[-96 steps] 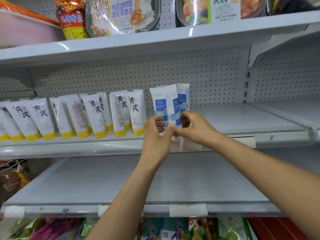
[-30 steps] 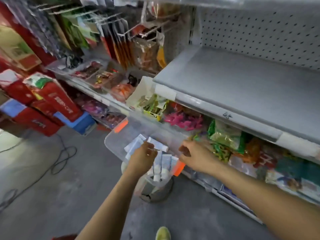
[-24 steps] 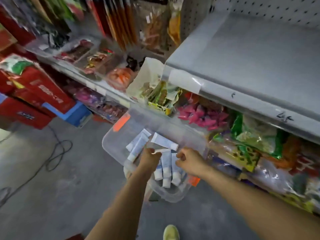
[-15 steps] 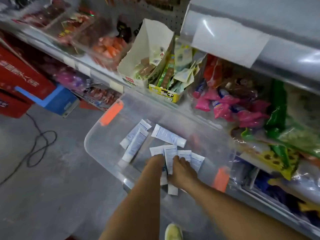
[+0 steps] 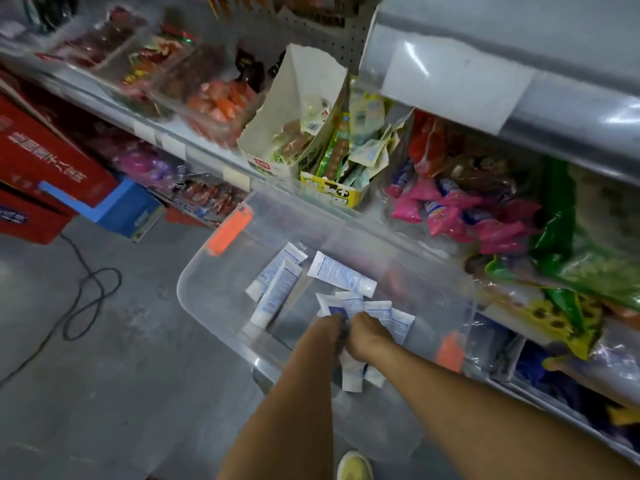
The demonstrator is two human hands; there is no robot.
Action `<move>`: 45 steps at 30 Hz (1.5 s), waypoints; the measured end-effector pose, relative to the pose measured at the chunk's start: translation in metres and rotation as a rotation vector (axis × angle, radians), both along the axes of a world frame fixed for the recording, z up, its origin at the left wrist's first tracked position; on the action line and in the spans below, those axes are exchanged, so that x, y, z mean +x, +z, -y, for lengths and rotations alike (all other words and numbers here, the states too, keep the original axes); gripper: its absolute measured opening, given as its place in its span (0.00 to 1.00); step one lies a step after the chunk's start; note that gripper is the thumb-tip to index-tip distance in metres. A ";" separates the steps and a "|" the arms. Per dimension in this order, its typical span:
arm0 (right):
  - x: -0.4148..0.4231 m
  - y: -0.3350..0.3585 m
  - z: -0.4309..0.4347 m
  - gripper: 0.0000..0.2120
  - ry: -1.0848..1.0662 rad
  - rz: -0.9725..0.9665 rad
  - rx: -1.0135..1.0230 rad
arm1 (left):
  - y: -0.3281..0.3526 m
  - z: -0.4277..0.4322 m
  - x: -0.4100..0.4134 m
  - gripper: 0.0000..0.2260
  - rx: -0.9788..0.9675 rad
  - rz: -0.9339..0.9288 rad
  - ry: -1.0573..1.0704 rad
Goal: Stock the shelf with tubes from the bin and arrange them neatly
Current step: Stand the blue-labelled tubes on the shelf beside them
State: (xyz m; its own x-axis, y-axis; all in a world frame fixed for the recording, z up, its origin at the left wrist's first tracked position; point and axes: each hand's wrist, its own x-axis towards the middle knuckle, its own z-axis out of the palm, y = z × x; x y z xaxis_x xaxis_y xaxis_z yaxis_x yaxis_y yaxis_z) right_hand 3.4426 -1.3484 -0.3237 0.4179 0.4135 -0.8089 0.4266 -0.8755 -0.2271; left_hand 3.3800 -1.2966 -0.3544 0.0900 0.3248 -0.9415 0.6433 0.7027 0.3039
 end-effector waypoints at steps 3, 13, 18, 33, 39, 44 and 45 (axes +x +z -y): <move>-0.001 0.000 0.009 0.22 -0.010 -0.030 0.012 | -0.033 0.012 -0.003 0.17 0.031 0.011 -0.014; 0.013 -0.011 0.013 0.29 -0.472 -0.218 0.177 | -0.014 0.001 -0.002 0.20 0.126 0.074 0.240; 0.025 0.042 0.032 0.15 -0.474 -0.288 0.284 | 0.063 0.028 -0.013 0.15 0.093 0.220 0.409; 0.102 0.316 0.324 0.10 -0.581 -0.577 0.785 | 0.296 0.291 0.061 0.17 0.525 0.656 0.327; 0.152 0.391 0.510 0.16 -0.550 -0.320 0.899 | 0.386 0.456 0.117 0.14 0.437 0.861 0.185; 0.182 0.461 0.641 0.06 -0.526 -0.190 1.054 | 0.471 0.568 0.150 0.20 0.536 1.009 -0.221; 0.186 0.475 0.660 0.07 -0.525 -0.161 1.076 | 0.488 0.585 0.157 0.19 0.559 1.037 -0.300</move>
